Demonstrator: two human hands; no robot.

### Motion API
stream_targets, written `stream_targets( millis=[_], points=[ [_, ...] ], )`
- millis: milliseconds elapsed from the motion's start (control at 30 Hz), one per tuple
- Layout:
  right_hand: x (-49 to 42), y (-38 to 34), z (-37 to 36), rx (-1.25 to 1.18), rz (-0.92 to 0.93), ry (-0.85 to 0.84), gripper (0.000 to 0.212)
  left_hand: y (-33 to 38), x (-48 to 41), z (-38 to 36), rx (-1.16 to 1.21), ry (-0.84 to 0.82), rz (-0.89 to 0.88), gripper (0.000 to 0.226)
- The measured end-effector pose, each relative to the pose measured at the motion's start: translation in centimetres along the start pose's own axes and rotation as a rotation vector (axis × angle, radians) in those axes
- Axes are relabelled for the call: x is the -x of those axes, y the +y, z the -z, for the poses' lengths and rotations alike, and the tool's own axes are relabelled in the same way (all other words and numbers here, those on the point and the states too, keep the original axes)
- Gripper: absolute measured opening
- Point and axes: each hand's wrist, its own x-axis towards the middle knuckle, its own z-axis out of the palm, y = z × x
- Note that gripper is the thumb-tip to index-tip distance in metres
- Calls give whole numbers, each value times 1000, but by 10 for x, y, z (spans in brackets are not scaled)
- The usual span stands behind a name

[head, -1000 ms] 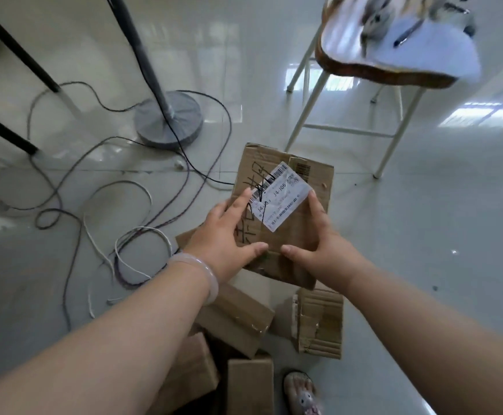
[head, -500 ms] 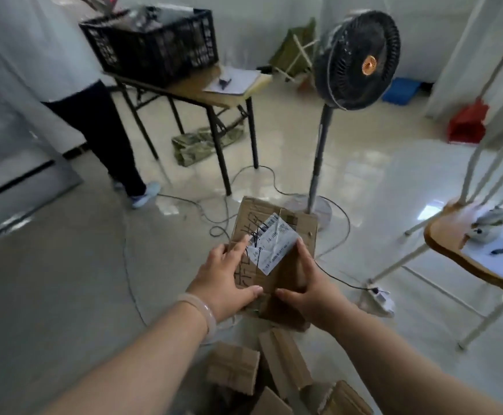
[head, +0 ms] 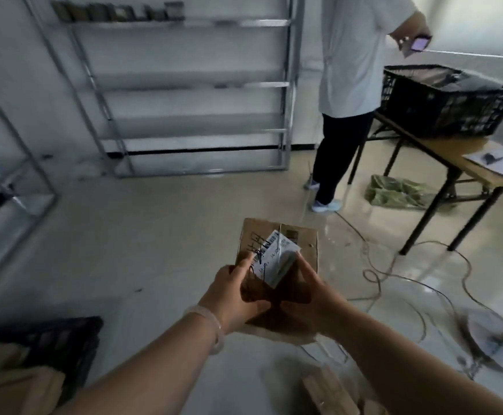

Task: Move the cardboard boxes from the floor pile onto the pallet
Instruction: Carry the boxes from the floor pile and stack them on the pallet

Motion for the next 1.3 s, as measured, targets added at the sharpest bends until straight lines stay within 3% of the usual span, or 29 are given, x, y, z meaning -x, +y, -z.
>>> stream_targets(
  millis=[133,367,700,900,1067,1300],
  points=[
    [-22,-74,-90,122,128,-119,91,-94,45,65,82,36,82,101],
    [-68,-207,-237,147,339,-291,94,-237,110,176,122,226,214,102],
    [-126,-309,-358,398,501,-536,104,-358,155,226,279,416,462,106],
    [-187,-342,-410,506,609,-697,105,-411,133,247,292,404,648,102],
    [-274,-389,-432,428,597,-807,106,-443,81,284,395,515,727,103],
    [-371,-458,-476,552,626,-947,109,-489,28,322,498,634,853,101]
  ],
)
